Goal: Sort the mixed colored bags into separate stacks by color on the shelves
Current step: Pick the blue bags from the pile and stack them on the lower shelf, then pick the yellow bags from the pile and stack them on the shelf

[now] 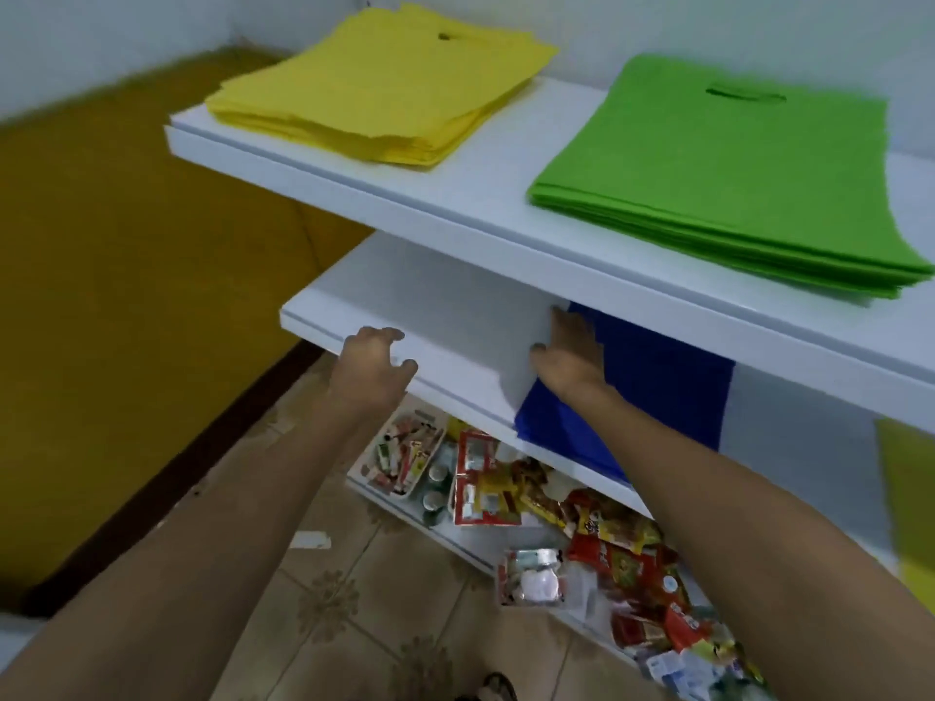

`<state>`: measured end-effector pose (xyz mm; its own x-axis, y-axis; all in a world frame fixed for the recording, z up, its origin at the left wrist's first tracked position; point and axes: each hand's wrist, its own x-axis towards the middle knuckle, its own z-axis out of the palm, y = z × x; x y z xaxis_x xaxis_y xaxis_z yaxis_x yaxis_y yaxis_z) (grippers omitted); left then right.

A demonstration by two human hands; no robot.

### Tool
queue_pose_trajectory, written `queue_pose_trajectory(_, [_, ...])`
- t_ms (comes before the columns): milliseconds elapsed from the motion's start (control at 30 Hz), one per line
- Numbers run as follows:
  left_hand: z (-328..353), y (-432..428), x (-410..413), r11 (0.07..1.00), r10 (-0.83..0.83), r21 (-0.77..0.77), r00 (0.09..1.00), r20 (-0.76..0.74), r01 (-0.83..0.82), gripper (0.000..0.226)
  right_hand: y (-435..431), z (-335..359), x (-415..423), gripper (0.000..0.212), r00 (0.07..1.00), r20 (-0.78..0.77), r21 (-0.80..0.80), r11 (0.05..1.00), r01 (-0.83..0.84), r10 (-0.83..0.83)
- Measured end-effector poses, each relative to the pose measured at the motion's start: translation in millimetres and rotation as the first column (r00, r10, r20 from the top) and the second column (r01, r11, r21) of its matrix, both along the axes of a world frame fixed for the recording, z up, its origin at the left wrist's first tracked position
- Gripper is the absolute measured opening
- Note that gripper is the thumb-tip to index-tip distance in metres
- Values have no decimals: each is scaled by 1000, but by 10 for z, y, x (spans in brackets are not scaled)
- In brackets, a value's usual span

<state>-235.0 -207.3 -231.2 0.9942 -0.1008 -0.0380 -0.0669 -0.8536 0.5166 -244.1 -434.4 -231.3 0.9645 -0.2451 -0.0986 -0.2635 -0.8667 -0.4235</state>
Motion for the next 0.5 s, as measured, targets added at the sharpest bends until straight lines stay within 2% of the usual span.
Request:
queue_pose_trajectory(100, [262, 637, -107, 995, 90, 44, 994, 67, -93, 46, 683, 177, 111, 61, 952, 6, -44, 951, -307, 308])
queue_pose_trajectory(167, [407, 1080, -208, 986, 151, 55, 983, 107, -157, 44, 1185, 313, 149, 59, 908, 45, -57, 908, -414, 417])
queue_pose_trajectory(367, [871, 2392, -485, 939, 324, 77, 938, 123, -335, 45, 2609, 790, 167, 60, 807, 176, -43, 824, -565, 563])
queue_pose_trajectory(500, [1203, 2968, -594, 919, 359, 73, 900, 249, -387, 44, 3192, 1161, 244, 60, 748, 272, -80, 788, -610, 606])
